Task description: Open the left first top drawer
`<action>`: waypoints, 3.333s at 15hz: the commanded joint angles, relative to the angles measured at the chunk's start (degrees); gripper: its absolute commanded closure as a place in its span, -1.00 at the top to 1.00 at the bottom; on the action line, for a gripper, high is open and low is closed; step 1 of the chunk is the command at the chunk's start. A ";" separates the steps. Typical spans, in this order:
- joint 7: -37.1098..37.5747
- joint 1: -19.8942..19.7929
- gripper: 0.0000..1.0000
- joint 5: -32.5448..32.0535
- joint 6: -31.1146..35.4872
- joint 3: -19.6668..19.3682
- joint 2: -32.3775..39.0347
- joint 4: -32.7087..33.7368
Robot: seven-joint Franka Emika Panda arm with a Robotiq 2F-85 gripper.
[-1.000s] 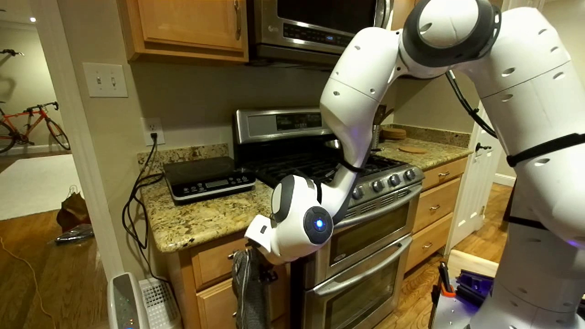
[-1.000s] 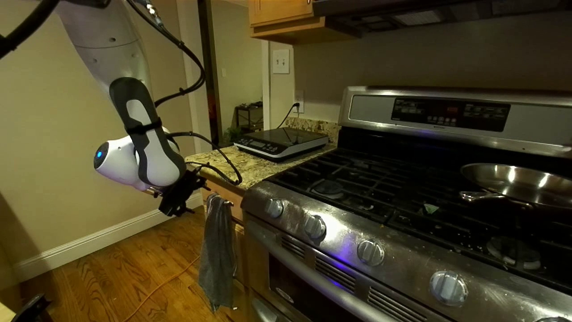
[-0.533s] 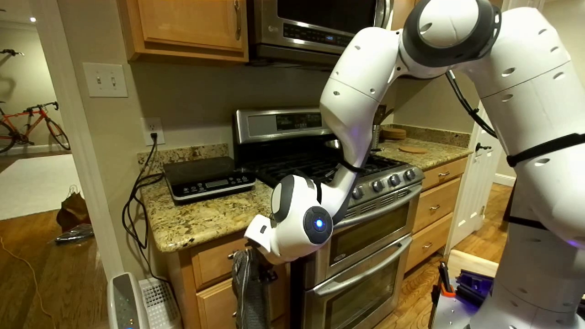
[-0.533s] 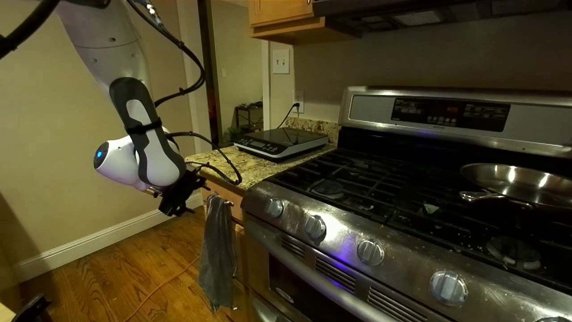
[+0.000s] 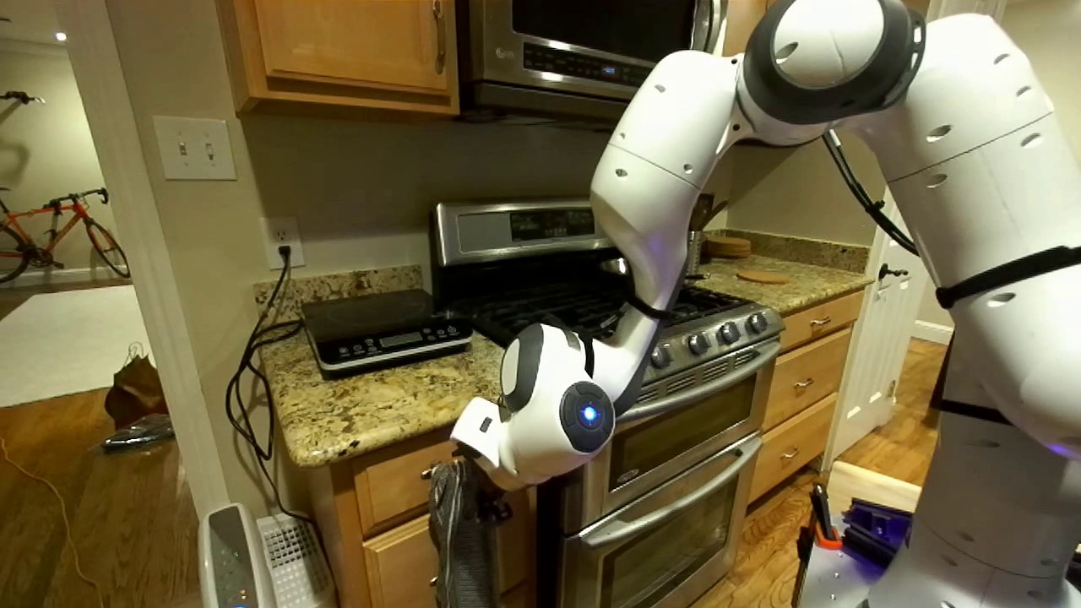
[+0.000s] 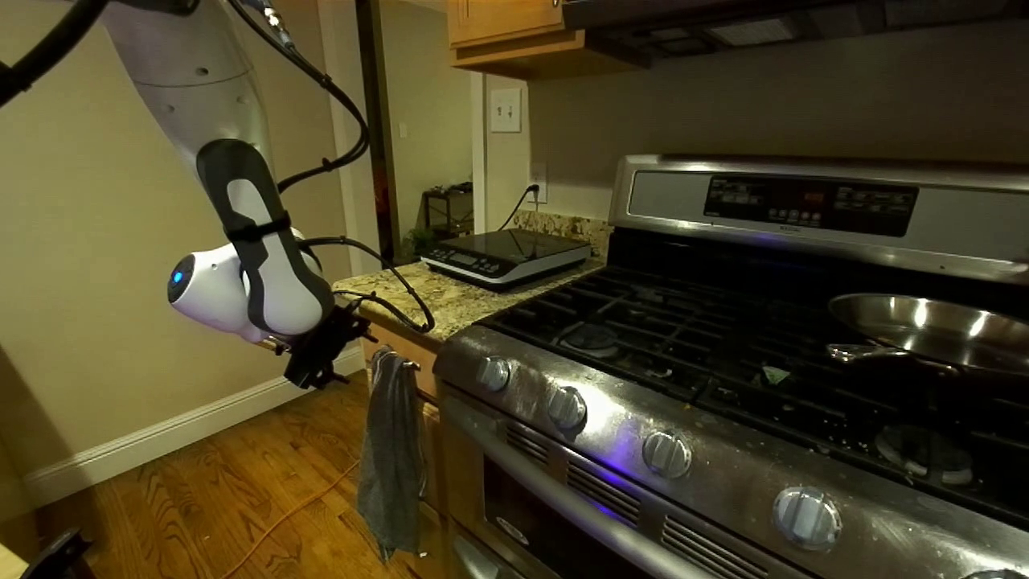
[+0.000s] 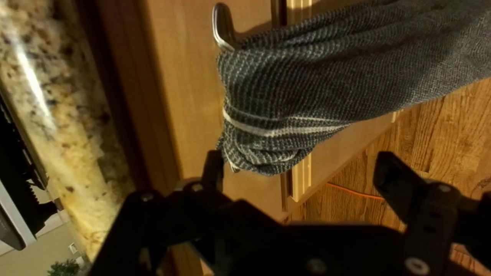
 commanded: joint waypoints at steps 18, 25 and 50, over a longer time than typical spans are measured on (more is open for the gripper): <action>-3.25 -5.46 -0.02 -3.64 -0.31 0.82 6.86 8.23; -2.74 -5.67 -0.83 -4.32 -0.73 0.93 6.72 7.61; 9.03 -2.51 -0.77 -14.41 -8.46 9.78 -4.79 -16.39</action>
